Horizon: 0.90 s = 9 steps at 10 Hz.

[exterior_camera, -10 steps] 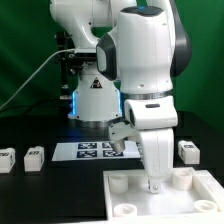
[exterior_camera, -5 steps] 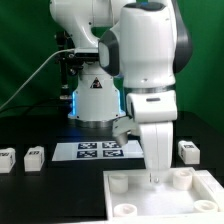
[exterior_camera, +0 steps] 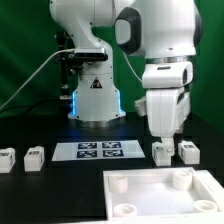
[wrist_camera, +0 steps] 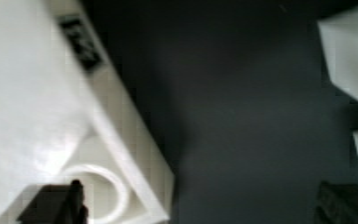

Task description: Assemble one leg

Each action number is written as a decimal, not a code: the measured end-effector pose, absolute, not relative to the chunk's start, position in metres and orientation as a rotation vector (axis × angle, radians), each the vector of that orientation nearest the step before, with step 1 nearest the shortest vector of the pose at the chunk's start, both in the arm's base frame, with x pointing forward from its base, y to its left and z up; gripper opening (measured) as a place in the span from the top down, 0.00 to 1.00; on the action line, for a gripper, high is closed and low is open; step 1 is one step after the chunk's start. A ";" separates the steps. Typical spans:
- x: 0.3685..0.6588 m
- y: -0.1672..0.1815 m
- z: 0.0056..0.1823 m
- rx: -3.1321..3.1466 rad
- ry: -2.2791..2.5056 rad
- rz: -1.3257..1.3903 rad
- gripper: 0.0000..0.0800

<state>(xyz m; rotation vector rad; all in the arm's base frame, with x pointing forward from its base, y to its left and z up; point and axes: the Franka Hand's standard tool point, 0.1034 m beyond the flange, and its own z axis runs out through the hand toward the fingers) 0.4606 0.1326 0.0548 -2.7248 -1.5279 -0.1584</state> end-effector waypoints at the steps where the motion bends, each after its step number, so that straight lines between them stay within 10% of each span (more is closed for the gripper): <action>1: 0.453 0.144 0.053 -2.805 -1.349 -0.148 0.19; 9: 0.439 0.177 0.049 -3.035 -0.123 -0.059 0.19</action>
Offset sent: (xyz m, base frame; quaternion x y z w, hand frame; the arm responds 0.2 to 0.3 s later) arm 0.0098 0.0235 -0.0030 -0.0158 -0.0028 0.2646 0.9642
